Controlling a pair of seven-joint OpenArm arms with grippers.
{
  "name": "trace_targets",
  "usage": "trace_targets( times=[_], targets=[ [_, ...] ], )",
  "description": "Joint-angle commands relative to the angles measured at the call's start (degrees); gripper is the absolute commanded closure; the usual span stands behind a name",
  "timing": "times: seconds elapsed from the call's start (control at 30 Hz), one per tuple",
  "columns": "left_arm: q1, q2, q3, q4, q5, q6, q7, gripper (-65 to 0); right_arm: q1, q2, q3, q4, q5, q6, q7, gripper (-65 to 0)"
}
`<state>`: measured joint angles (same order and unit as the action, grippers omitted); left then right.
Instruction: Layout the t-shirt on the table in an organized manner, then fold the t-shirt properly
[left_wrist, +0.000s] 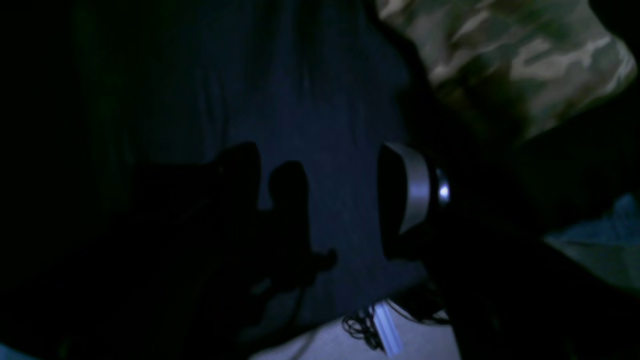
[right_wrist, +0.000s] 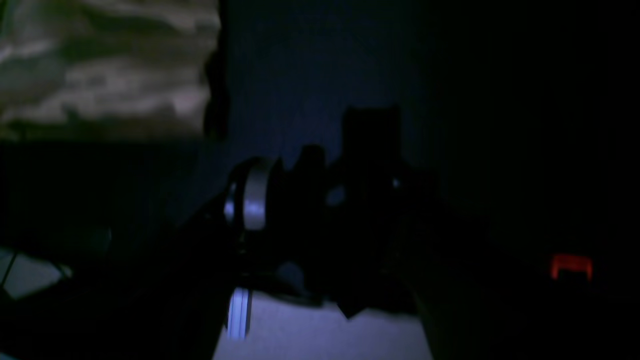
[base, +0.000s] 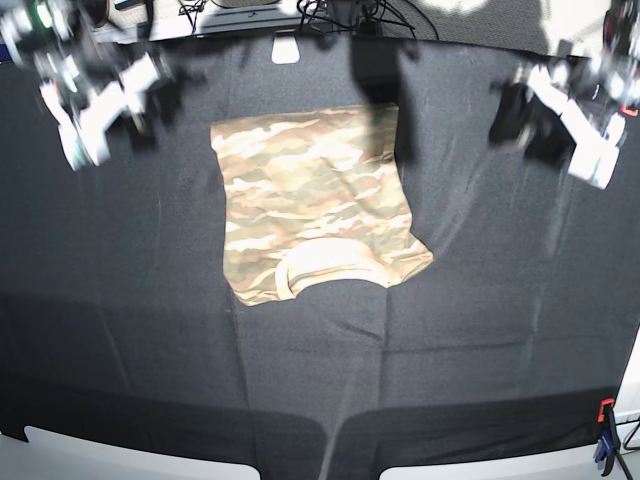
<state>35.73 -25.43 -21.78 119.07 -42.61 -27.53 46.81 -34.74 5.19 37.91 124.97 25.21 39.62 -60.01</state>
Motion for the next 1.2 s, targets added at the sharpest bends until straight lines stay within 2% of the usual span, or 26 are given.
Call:
trace_targets(
  times=[0.0,0.1,0.33,0.5,0.63,0.73,0.83,0.93,0.97,1.0,1.03,1.17],
  targets=[
    [1.8,-0.6,-0.9,1.9,-0.5,-0.4,0.0,-34.5,-1.5,0.5,1.4,1.4,0.9,0.4,0.7,-26.1],
    [7.3,-0.6,-2.2,4.9,-0.3,-0.4,3.6,-34.5,-5.6,0.7,4.6,2.7,1.0,0.4,0.4,-26.1],
    [21.8,-0.6,-3.4,8.3,4.0,-1.2,2.4,-34.5,-17.0,4.2,7.4,5.9,6.9,0.4,-1.8,-26.1],
    [31.5,-0.3,-3.4,7.7,9.1,-1.2,-0.4,-34.5,-26.7,3.8,7.1,5.8,14.1,0.4,-4.1,-26.1],
    [36.2,0.6,-3.2,1.5,10.1,-1.2,-5.1,-34.5,-33.4,3.2,5.9,3.8,13.4,0.4,-0.3,-26.1],
    [34.9,1.8,-2.4,-8.0,10.3,-1.2,-10.7,-34.5,-34.4,4.9,2.6,-2.8,8.0,0.4,4.5,-26.1],
    [30.0,1.8,1.5,-20.5,14.5,-1.2,-18.0,-34.5,-33.1,9.3,-4.0,-13.7,1.9,0.1,9.5,-26.1],
    [21.7,1.8,7.6,-34.7,21.1,-1.2,-24.8,-34.5,-28.8,14.8,-12.7,-26.9,-3.9,-4.5,13.7,-26.1],
    [18.6,1.8,9.9,-39.8,23.2,-1.2,-26.3,-34.5,-26.7,16.6,-15.8,-31.5,-4.9,-7.2,14.0,-26.1],
    [15.4,1.8,12.1,-45.0,25.1,-1.2,-27.8,-34.5,-24.3,18.2,-18.8,-36.1,-5.5,-11.3,13.9,-26.1],
    [12.2,1.9,14.2,-50.2,26.7,-1.2,-29.1,-34.5,-21.4,19.5,-22.1,-40.8,-5.9,-12.9,14.7,-26.1],
    [-0.2,4.3,19.3,-70.8,30.2,-1.1,-31.3,-34.5,-9.0,22.5,-34.1,-59.4,-7.4,-14.0,19.8,-26.1]
  ],
)
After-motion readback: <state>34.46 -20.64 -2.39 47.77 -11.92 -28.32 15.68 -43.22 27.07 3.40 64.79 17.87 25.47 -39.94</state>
